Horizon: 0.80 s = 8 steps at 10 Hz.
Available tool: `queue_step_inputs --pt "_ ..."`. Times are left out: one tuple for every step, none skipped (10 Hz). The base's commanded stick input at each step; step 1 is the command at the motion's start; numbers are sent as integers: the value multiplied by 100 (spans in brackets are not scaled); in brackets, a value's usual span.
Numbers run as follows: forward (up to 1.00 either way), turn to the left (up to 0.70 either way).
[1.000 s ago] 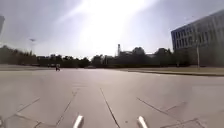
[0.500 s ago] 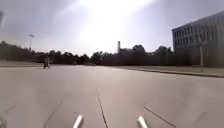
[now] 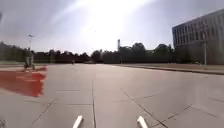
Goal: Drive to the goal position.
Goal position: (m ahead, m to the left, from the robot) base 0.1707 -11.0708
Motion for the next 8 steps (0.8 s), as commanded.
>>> queue_step_inputs --pt "99 40" --pt "99 40" --pt "99 7" --pt "99 0" --pt "99 0" --pt "99 0" --pt "99 -26" --pt "100 -40"
